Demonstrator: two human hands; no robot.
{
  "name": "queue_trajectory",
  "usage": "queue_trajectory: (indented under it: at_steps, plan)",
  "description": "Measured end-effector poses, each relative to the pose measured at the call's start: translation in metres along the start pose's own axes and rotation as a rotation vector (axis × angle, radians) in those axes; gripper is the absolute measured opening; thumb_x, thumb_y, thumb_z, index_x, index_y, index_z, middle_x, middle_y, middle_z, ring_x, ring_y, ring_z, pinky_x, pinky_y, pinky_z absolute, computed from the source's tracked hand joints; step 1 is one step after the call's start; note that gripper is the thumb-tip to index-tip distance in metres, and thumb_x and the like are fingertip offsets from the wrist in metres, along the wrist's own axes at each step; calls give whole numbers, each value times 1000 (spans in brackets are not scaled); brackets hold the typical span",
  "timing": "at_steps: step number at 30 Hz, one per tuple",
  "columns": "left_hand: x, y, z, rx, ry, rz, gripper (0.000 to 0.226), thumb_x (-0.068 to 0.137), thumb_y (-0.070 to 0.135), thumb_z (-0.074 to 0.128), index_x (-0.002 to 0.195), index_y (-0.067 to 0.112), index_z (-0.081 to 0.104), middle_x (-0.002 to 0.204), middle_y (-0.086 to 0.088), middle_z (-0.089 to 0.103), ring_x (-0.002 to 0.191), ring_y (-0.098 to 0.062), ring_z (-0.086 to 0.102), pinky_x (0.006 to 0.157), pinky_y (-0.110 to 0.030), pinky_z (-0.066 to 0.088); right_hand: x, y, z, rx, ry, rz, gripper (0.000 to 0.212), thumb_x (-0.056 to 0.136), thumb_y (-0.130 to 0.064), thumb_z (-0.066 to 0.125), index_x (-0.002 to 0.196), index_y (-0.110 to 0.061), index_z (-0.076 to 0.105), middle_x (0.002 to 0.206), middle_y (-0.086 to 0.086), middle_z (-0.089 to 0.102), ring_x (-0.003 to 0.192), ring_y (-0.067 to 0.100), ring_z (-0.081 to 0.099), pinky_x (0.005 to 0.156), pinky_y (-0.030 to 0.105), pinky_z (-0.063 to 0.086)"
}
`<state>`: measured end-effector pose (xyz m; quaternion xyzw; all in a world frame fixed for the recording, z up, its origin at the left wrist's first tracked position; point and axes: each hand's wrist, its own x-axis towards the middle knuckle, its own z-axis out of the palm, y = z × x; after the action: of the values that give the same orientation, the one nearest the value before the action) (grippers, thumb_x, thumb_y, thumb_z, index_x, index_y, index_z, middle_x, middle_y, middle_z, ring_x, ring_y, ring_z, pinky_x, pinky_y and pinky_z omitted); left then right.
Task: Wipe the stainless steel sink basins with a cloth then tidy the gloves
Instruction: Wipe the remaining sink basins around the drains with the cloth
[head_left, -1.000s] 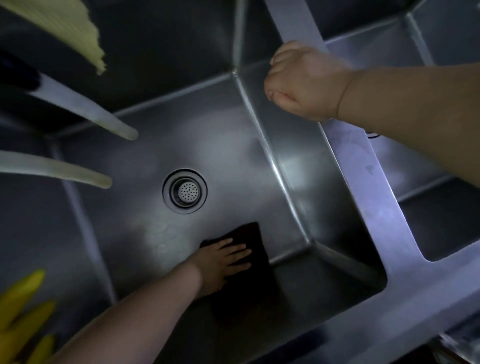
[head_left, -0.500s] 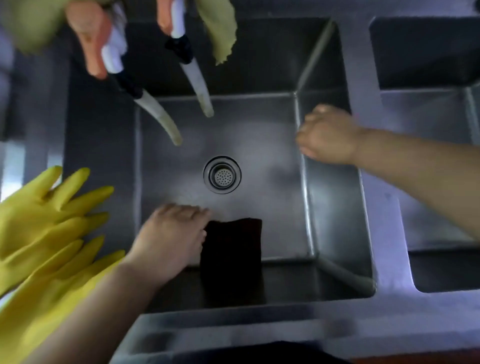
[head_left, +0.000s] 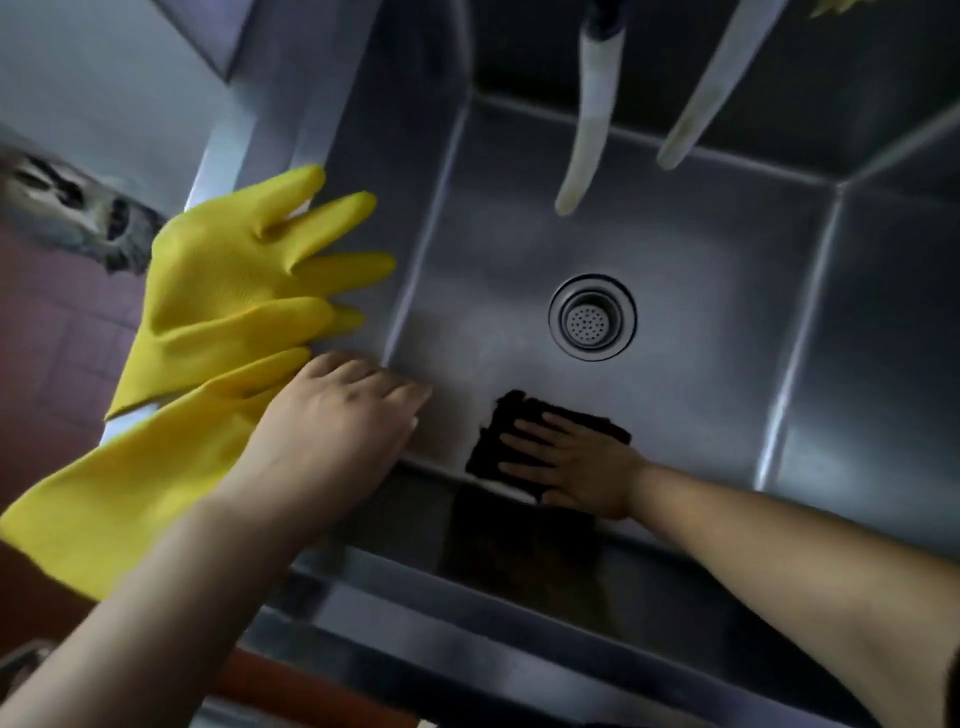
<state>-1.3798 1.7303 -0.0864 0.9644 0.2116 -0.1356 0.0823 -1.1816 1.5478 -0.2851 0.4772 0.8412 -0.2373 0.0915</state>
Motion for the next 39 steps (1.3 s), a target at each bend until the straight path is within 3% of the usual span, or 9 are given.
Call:
queue_trajectory:
  at_steps: [2,6,12,18,22,27,30,33,39]
  plan:
    - [0,-3,15,-33,-19,-26,40,83,29,40,101,14,73,87,-4,74,79,-28,69,74,-37,54,27,6,-4,-28,143,53,57,92,-44,54,143,-25,38,150,6,35,139,32,30,112,53,23]
    - [0,-5,35,-39,-23,-77,28,82,26,51,96,16,73,80,-4,72,73,-29,68,65,-33,54,102,26,-22,49,235,149,55,97,-42,43,147,-25,27,156,10,21,144,36,13,116,48,-1]
    - [1,-11,53,-107,-55,-183,29,81,27,65,109,19,69,92,-6,71,83,-28,66,65,-34,52,174,32,-34,-7,237,204,55,100,-42,33,150,-26,17,159,10,10,146,32,4,118,47,-1]
    - [4,-11,56,-152,-15,-234,22,83,28,59,101,20,68,94,-6,71,87,-30,65,67,-37,53,133,-15,-19,222,327,-87,37,87,-14,62,124,-20,62,138,12,52,129,41,44,104,57,32]
    - [5,-14,63,-150,-81,-279,25,87,37,51,104,24,63,98,-2,69,90,-26,64,69,-34,52,71,-34,-5,320,144,-13,41,94,-21,50,135,-24,52,147,3,43,131,36,41,96,48,33]
    - [5,-15,68,-118,-154,-290,26,88,42,50,105,26,61,96,-2,68,89,-26,64,70,-30,51,-38,-22,-7,384,-13,19,46,79,3,67,121,-15,65,132,13,57,101,40,60,82,44,51]
    - [7,-18,70,-139,-195,-283,26,87,42,49,103,25,60,98,-2,67,90,-27,64,72,-31,53,-88,-28,-9,554,-136,247,43,87,1,55,127,-14,60,136,13,50,122,34,48,105,28,35]
    - [7,-17,72,-152,-192,-268,25,88,41,50,102,24,61,97,-3,68,89,-27,63,72,-32,53,-94,-45,-6,870,-211,534,59,84,16,46,138,-9,44,146,9,34,138,21,30,101,-1,8]
    - [7,-17,69,-170,-204,-278,23,90,39,48,102,24,61,100,-3,67,91,-27,62,75,-34,53,-43,-66,-34,1093,-84,596,57,84,17,46,136,-7,47,149,5,37,138,15,32,104,5,11]
